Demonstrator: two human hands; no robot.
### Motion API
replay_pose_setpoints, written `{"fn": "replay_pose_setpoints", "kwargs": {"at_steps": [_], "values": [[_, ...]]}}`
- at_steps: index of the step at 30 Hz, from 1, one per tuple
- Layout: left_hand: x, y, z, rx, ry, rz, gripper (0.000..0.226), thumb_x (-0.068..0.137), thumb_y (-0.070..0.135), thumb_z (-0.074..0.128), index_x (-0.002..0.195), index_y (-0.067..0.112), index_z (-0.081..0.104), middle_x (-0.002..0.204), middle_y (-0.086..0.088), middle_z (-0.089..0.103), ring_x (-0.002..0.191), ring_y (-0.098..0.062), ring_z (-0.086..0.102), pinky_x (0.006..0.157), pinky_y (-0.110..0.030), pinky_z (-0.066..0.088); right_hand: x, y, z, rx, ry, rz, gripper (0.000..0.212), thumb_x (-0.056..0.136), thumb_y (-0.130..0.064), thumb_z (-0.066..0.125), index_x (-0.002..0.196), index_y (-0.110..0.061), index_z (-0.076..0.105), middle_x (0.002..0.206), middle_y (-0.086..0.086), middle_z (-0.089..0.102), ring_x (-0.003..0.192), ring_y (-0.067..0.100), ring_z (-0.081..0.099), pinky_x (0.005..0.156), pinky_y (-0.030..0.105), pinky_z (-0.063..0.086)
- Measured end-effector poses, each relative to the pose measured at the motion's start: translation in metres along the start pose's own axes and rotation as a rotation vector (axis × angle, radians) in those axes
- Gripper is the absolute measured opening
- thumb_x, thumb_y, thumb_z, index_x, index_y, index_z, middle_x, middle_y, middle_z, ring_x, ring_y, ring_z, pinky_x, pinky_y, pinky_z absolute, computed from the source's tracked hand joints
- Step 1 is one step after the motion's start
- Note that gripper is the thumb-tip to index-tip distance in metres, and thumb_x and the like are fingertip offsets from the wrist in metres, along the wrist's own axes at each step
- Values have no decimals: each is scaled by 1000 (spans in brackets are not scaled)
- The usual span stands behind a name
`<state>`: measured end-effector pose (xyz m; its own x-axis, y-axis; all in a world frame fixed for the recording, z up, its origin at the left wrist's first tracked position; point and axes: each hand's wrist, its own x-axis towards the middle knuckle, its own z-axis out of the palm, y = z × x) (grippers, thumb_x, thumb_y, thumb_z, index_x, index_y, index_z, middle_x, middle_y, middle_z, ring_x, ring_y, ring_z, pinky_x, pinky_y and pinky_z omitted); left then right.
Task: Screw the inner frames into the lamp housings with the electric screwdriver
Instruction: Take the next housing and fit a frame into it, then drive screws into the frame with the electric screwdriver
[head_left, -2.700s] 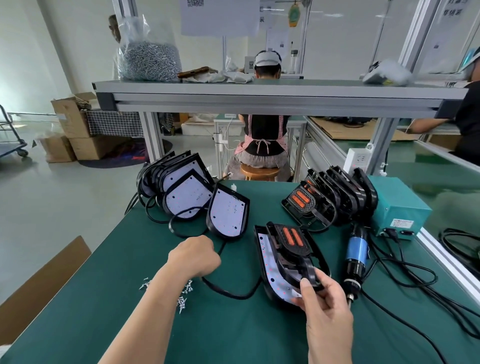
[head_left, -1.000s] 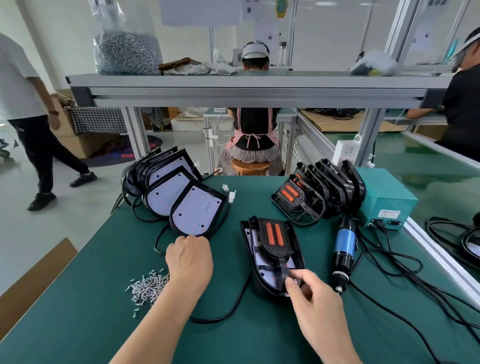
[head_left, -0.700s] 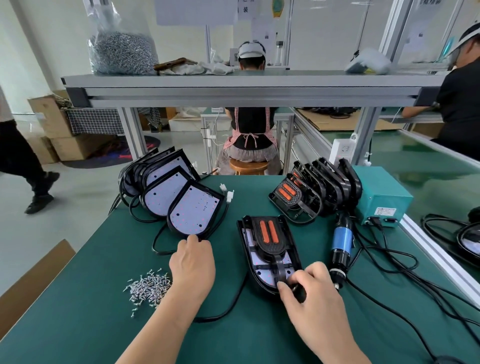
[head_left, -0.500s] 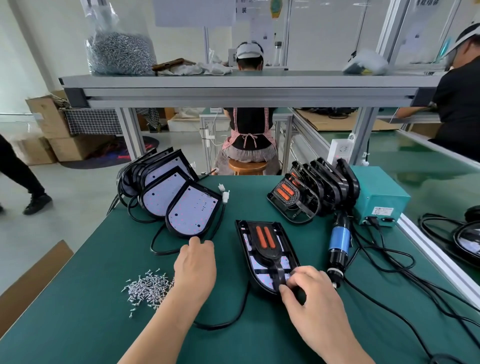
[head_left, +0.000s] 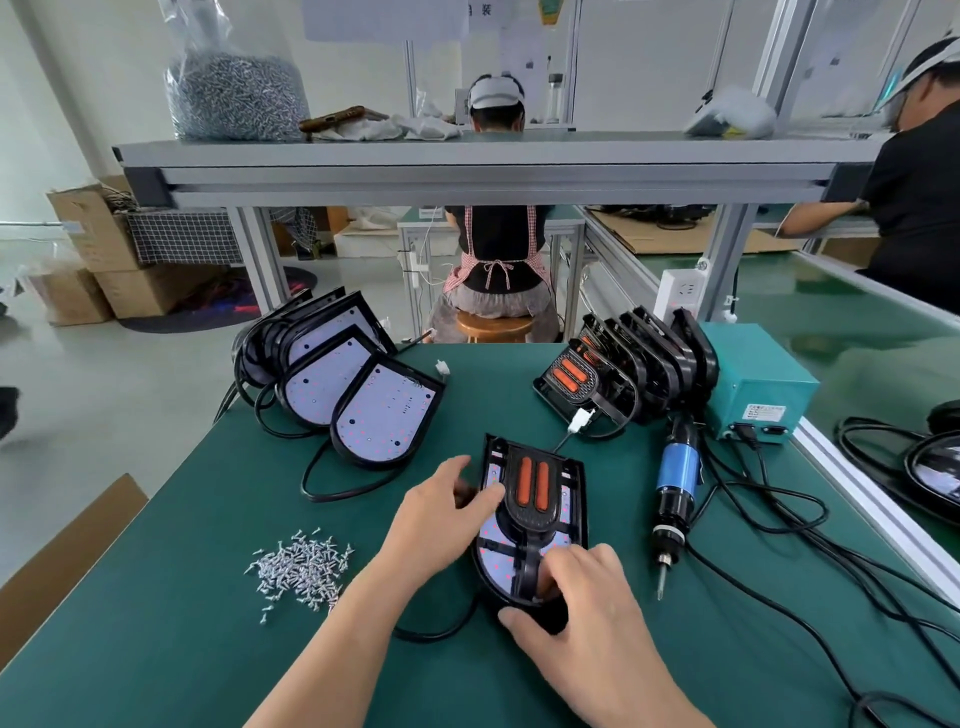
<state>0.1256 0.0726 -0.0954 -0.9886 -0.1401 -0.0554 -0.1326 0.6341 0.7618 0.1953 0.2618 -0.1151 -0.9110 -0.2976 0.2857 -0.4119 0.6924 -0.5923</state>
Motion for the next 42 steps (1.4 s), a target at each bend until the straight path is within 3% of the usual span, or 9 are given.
{"fn": "replay_pose_setpoints", "kwargs": {"at_steps": [6, 14, 18, 22, 26, 30, 34, 37, 42], "values": [[-8, -6, 3, -13, 9, 30, 54, 90, 48, 66, 139, 29, 54, 108, 11, 68, 101, -8, 64, 92, -28, 50, 0, 0, -26, -80, -199, -17, 45, 76, -67, 61, 74, -31, 33, 80, -14, 44, 95, -2, 35, 76, 16, 34], [-15, -13, -23, 35, 177, -44, 23, 100, 37, 52, 106, 23, 69, 94, 6, 72, 95, -20, 63, 79, -30, 43, -2, -3, -38, -128, -145, 72, 60, 79, -79, 51, 67, -20, 45, 72, -5, 52, 87, 6, 43, 74, 25, 41], [-12, -42, -61, 393, 307, -181, 7, 93, 21, 62, 89, 18, 66, 95, -3, 69, 90, -27, 60, 73, -32, 46, 3, -5, -46, -34, 148, 125, 46, 86, -61, 61, 62, -23, 50, 69, -10, 53, 79, 5, 50, 70, 30, 43], [-13, -51, -76, 570, 249, -313, 16, 89, 32, 68, 94, 17, 65, 95, 0, 64, 90, -24, 57, 70, -30, 42, 25, 32, -68, -134, 366, 342, 23, 91, -41, 67, 83, -20, 60, 89, -3, 56, 87, 25, 56, 74, 38, 45], [-13, -50, -75, 676, 172, -330, 16, 91, 29, 67, 98, 15, 63, 99, -1, 65, 96, -25, 60, 74, -32, 47, 56, 72, -78, -201, 241, 634, 45, 92, -47, 65, 114, -11, 50, 114, 13, 53, 102, 37, 54, 79, 44, 46], [-11, -49, -78, 703, 110, -332, 5, 89, 8, 59, 91, 12, 61, 83, -2, 58, 87, -28, 58, 72, -32, 48, 82, 87, -70, -257, 105, 745, 57, 89, -52, 69, 107, -9, 36, 93, 10, 56, 87, 34, 56, 70, 40, 44], [-10, -44, -81, 717, 17, -303, 12, 89, 13, 66, 100, 11, 63, 98, -5, 65, 95, -27, 62, 80, -33, 52, 97, 93, -72, -221, 122, 833, 60, 78, -43, 77, 105, -8, 36, 83, 5, 49, 86, 33, 55, 68, 37, 42], [-9, -41, -81, 781, -13, -282, 21, 87, 0, 54, 102, 11, 63, 102, -6, 66, 95, -28, 61, 83, -34, 53, 94, 103, -77, -23, 181, 896, 57, 73, -44, 76, 104, -6, 47, 87, 8, 56, 83, 33, 59, 67, 37, 43], [-11, -41, -80, 756, -27, -260, 28, 85, -4, 45, 104, 8, 62, 103, -8, 66, 95, -29, 60, 82, -34, 52, 77, 109, -85, 872, 357, 860, 20, 86, -23, 67, 84, -8, 53, 70, 8, 49, 49, 20, 50, 49, 29, 43]]}}
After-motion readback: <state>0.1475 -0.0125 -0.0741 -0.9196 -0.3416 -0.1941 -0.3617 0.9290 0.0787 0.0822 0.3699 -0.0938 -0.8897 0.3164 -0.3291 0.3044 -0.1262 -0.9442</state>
